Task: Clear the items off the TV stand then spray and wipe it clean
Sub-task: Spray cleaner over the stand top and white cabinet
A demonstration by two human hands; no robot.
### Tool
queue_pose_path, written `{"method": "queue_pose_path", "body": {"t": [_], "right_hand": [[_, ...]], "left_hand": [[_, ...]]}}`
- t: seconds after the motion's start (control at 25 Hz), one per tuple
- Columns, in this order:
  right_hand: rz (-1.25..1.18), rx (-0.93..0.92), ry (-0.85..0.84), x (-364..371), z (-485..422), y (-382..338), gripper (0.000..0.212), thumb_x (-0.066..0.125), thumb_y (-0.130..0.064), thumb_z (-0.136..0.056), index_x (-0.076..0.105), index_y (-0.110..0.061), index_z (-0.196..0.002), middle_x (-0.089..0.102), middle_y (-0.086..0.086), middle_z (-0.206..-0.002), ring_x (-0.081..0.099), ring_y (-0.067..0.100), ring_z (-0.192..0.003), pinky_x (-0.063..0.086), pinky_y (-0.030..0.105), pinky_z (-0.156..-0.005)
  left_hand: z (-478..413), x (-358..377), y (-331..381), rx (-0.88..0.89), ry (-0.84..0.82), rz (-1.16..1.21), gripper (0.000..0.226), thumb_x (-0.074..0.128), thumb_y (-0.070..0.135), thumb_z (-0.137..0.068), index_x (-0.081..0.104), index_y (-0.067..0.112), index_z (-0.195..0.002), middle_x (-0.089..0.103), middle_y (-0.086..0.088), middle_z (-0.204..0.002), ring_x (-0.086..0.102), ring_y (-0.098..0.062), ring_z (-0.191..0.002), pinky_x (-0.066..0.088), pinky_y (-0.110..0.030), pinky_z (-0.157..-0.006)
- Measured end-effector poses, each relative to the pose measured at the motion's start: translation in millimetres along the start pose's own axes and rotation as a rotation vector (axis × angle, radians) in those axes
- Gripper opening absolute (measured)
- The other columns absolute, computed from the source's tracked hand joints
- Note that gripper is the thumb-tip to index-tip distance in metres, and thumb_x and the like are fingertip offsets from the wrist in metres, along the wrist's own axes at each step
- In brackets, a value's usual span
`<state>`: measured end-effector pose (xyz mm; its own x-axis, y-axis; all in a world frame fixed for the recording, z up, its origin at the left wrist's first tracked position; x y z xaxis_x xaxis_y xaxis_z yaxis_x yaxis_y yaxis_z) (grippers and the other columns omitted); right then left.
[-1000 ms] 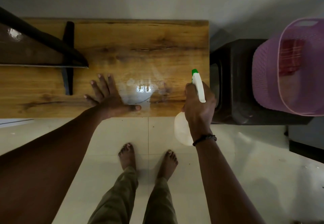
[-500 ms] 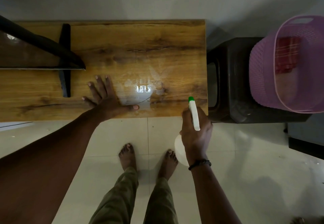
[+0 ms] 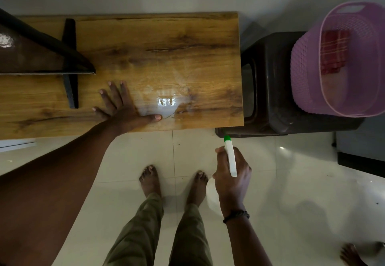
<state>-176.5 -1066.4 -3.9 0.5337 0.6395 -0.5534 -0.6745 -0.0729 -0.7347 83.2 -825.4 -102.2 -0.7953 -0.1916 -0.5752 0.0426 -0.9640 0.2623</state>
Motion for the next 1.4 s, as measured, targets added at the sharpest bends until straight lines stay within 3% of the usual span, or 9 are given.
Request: {"method": "queue_pose_path", "body": {"t": [0.28, 0.52, 0.76, 0.96, 1.12, 1.2, 1.24, 1.32, 1.4], "right_hand": [[-0.019, 0.014, 0.018, -5, 27, 19, 0.033, 0.050, -0.057, -0.086, 0.065, -0.029, -0.077, 0.060, -0.011, -0.060, 0.059, 0.003, -0.057, 0.046, 0.014, -0.048], [-0.032, -0.261, -0.102, 50, 23, -42, 0.032, 0.055, -0.042, -0.096, 0.069, -0.013, -0.092, 0.062, -0.004, -0.069, 0.060, 0.019, -0.055, 0.054, 0.039, -0.050], [-0.064, -0.279, -0.011, 104, -7, -110, 0.018, 0.061, -0.027, -0.094, 0.059, -0.020, -0.077, 0.055, -0.005, -0.063, 0.053, 0.021, -0.053, 0.052, 0.046, -0.050], [-0.084, -0.181, 0.037, 134, -24, -133, 0.030, 0.064, -0.027, -0.094, 0.053, -0.011, -0.070, 0.050, 0.000, -0.056, 0.044, 0.014, -0.051, 0.042, 0.037, -0.051], [-0.004, -0.181, 0.049, 144, -17, -140, 0.027, 0.064, -0.027, -0.094, 0.058, -0.011, -0.074, 0.056, 0.006, -0.061, 0.054, 0.026, -0.055, 0.052, 0.043, -0.054], [0.015, -0.193, 0.023, 146, -3, -137, 0.022, 0.063, -0.025, -0.096, 0.060, -0.015, -0.077, 0.059, 0.004, -0.062, 0.060, 0.031, -0.057, 0.055, 0.048, -0.054], [0.017, -0.188, 0.013, 146, 5, -133, 0.021, 0.062, -0.024, -0.097, 0.060, -0.017, -0.078, 0.060, 0.004, -0.063, 0.060, 0.033, -0.056, 0.055, 0.049, -0.052], [0.015, -0.148, 0.013, 142, 24, -120, 0.022, 0.062, -0.022, -0.097, 0.058, -0.017, -0.075, 0.058, 0.005, -0.061, 0.058, 0.033, -0.053, 0.054, 0.048, -0.050], [0.027, -0.113, 0.019, 139, 41, -108, 0.027, 0.062, -0.020, -0.097, 0.055, -0.016, -0.071, 0.054, 0.007, -0.058, 0.052, 0.035, -0.052, 0.049, 0.047, -0.047]], "left_hand": [[-2, 0, -4, 0.020, 0.029, -0.007, 0.159, 0.052, 0.111, -0.027, -0.055, 0.050, -0.127, -0.070, 0.018, -0.126, -0.055, -0.022, -0.130, -0.028, -0.065, -0.105], [7, -3, 1, 0.042, 0.084, 0.082, 0.155, 0.038, 0.113, -0.037, -0.037, 0.038, -0.150, -0.049, 0.007, -0.156, -0.041, -0.028, -0.147, -0.025, -0.065, -0.110], [42, -51, -71, 0.084, 0.507, 0.073, 0.134, 0.049, 0.097, -0.067, -0.017, 0.030, -0.162, -0.021, 0.000, -0.170, -0.017, -0.030, -0.157, -0.012, -0.059, -0.118], [12, -72, -150, -0.075, 0.346, 0.058, 0.159, 0.038, 0.112, -0.042, -0.027, 0.025, -0.158, -0.030, -0.004, -0.167, -0.026, -0.032, -0.154, -0.014, -0.067, -0.119], [-9, -76, -176, -0.160, 0.165, -0.015, 0.161, 0.045, 0.111, -0.032, -0.046, 0.039, -0.143, -0.046, 0.002, -0.158, -0.041, -0.031, -0.146, -0.029, -0.058, -0.106], [-25, -50, -177, -0.073, 0.035, 0.039, 0.155, 0.060, 0.099, -0.050, -0.053, 0.040, -0.137, -0.043, 0.002, -0.160, -0.046, -0.027, -0.143, -0.041, -0.053, -0.099], [-26, -27, -180, -0.131, 0.046, 0.067, 0.142, 0.066, 0.080, -0.074, -0.049, 0.032, -0.143, -0.031, -0.003, -0.166, -0.035, -0.028, -0.151, -0.036, -0.053, -0.110], [-18, 94, -165, -0.171, -0.048, -0.189, 0.085, 0.046, 0.031, -0.108, -0.019, 0.009, -0.159, 0.007, -0.016, -0.170, 0.009, -0.031, -0.158, 0.006, -0.047, -0.128], [7, 170, -149, -0.232, -0.168, -0.165, 0.060, 0.032, 0.015, -0.112, 0.003, 0.001, -0.161, 0.019, -0.018, -0.167, 0.024, -0.031, -0.154, 0.022, -0.042, -0.125]]}}
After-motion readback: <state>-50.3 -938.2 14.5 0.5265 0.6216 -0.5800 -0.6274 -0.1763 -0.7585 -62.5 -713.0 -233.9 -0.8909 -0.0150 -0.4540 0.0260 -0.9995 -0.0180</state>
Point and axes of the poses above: each hand's wrist, its own z-axis away from the middle knuckle, its own x-axis out of the palm, y = z × x, the point moved 9 cm from there along -z, towards the middle knuckle
